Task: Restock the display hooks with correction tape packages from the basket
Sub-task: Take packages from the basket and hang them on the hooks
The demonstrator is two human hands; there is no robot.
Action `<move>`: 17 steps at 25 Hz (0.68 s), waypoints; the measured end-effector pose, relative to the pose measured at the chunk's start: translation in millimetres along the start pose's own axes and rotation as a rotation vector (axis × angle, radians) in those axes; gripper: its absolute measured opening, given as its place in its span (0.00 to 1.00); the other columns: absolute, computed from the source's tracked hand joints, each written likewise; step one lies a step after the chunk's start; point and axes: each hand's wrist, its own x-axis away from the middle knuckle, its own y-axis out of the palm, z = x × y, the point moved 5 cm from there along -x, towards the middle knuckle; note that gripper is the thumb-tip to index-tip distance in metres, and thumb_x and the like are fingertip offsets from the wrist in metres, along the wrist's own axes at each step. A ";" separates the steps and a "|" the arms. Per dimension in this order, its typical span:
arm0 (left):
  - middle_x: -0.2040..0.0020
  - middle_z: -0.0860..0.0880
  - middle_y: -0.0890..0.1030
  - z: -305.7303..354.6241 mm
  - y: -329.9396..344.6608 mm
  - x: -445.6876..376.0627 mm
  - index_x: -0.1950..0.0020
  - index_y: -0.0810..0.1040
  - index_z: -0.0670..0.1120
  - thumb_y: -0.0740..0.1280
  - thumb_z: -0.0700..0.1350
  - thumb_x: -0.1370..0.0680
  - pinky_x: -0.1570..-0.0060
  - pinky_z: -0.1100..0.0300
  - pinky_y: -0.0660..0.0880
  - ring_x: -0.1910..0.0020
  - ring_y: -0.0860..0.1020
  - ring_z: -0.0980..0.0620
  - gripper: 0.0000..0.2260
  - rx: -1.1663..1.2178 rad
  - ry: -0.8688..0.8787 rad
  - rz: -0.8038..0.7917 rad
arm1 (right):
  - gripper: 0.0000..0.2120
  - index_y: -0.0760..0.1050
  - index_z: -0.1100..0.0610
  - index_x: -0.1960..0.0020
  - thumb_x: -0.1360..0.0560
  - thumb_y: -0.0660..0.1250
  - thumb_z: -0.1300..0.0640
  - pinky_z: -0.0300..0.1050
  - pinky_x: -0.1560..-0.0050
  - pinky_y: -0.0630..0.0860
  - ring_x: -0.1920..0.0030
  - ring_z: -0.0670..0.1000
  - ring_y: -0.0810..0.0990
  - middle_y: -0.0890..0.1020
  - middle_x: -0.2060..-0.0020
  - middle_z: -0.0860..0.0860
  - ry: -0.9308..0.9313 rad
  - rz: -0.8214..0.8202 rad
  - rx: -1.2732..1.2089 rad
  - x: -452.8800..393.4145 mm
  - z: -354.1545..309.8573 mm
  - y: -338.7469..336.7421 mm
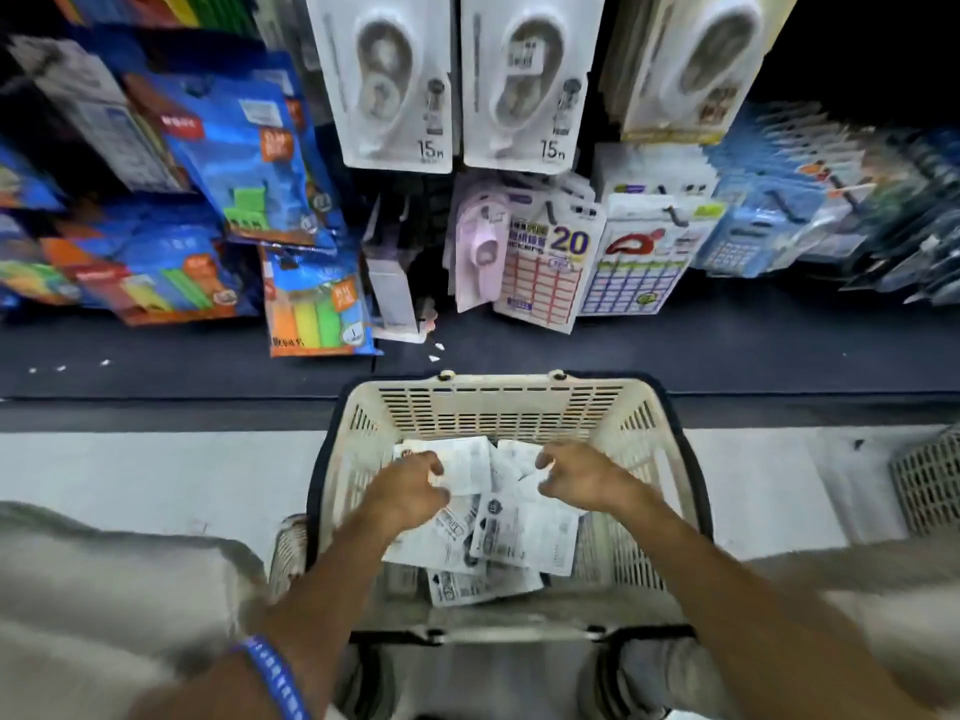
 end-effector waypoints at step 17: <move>0.53 0.44 0.81 -66.7 140.0 -40.8 0.42 0.79 0.37 0.73 0.42 0.24 0.62 0.60 0.72 0.56 0.78 0.49 0.14 0.828 -0.569 -0.168 | 0.11 0.83 0.55 0.47 0.24 0.73 0.49 0.48 0.45 0.69 0.44 0.54 0.74 0.83 0.48 0.50 -0.286 0.044 0.019 -99.8 -15.5 76.0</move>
